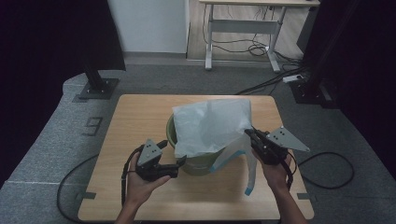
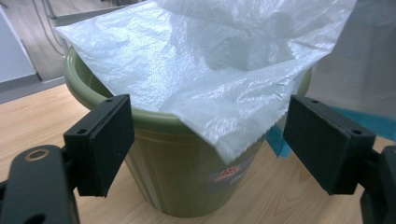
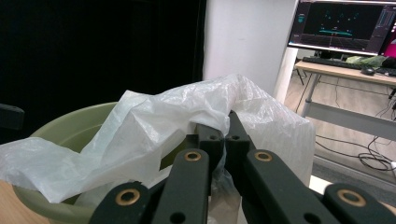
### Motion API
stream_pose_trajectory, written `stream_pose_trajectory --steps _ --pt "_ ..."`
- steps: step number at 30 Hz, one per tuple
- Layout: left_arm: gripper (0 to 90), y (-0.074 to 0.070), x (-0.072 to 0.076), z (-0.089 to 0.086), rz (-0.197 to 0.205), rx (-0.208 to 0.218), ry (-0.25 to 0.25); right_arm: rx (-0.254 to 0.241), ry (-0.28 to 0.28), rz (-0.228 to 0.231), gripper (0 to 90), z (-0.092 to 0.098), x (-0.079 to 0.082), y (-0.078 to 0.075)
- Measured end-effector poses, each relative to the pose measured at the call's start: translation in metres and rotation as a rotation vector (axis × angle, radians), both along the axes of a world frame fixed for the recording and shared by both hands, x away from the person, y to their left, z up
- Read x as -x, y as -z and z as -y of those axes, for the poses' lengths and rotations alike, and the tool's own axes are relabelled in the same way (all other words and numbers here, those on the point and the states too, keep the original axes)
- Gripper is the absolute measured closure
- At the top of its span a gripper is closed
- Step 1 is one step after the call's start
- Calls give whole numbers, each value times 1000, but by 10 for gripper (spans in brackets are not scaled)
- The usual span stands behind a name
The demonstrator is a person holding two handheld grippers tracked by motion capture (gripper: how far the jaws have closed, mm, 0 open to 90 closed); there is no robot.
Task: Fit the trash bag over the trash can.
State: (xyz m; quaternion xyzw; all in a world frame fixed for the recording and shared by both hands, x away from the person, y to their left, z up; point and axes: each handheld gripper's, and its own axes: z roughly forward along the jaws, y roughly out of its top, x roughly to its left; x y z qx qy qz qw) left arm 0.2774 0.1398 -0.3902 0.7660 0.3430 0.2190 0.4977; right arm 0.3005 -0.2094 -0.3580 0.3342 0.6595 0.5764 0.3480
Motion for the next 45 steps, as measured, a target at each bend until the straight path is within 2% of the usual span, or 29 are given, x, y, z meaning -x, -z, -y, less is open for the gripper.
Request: stream_pose_trajectory --steps 5,8,12,17,18,20,22,23,24,26,31,32,33,36,40,45 --pt "163 1 -2 11 -10 -21 20 -4 -4 -10 880 0 -2 -1" --pt "162 0 -3 16 -6 -39 15 -8 -9 -15 880 0 -1 0" --pt "190 -2 -3 17 -8 -40 15 -13 -12 -18 880 0 -1 0" --pt "238 -2 -1 18 7 -64 5 -20 -17 -17 880 1 0 0" --pt "275 -2 0 18 18 -78 -6 -24 -19 -16 880 2 0 -1" --pt "293 -2 1 18 25 -81 -11 -26 -20 -16 880 2 0 -1" --pt "391 -2 2 18 33 -88 -13 -36 -24 -19 880 3 1 -1" --pt "391 -3 2 18 35 -91 -13 -36 -24 -19 880 3 1 -1" --pt "473 -4 2 18 36 -92 -3 -40 -26 -19 880 4 1 -1" --pt "543 -5 2 18 35 -96 1 -44 -27 -20 880 4 1 -1" --pt "705 -8 -1 18 14 -89 63 -56 -31 -20 880 6 2 -3" --pt "734 -8 -1 18 14 -89 63 -59 -32 -19 881 6 2 -4" --pt "762 -9 -4 17 -2 -78 94 -62 -34 -19 880 7 2 -4" --pt "841 -13 -8 17 -20 -65 114 -62 -34 -13 880 7 2 -8" --pt "888 -23 -12 17 -23 -43 135 -56 -35 -3 880 7 2 -14" --pt "895 -36 -19 18 -10 -41 126 -47 -37 4 880 6 1 -20"
